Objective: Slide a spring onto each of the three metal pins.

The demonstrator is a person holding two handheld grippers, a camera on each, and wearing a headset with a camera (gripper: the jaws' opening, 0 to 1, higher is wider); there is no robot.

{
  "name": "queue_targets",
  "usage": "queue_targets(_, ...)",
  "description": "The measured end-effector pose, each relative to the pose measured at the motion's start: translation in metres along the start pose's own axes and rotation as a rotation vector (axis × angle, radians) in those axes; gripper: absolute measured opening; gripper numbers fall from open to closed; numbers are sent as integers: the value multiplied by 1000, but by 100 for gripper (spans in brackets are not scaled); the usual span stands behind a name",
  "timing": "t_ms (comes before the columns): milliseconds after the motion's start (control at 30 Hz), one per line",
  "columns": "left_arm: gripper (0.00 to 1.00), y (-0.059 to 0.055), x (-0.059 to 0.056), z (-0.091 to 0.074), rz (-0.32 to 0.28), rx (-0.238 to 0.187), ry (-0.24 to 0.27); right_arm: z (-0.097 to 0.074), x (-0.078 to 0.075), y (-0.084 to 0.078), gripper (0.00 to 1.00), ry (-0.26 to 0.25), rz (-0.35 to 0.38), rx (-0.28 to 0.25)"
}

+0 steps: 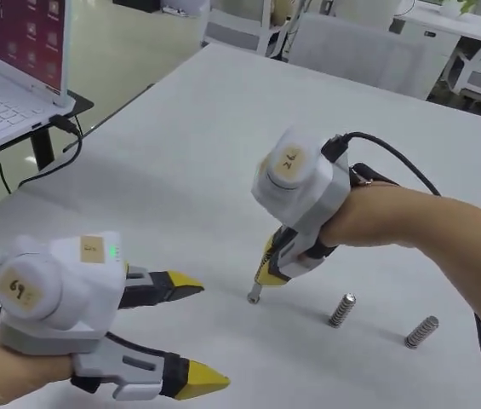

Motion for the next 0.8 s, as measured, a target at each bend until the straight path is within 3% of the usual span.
queue_targets(800,58,-3,5,2,-5,4,-3,30,7,-9,9,18,29,23)
Point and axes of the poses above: the centre of the closed fingertips' face, and the gripper's own axes: z roughly forward along the fingers, x roughly to its left, y roughly out of its top, the point moved 4 cm from there along -z, roughly backward along the fingers, and after that the axes turned 1 degree about x, right-handed, at the moved point
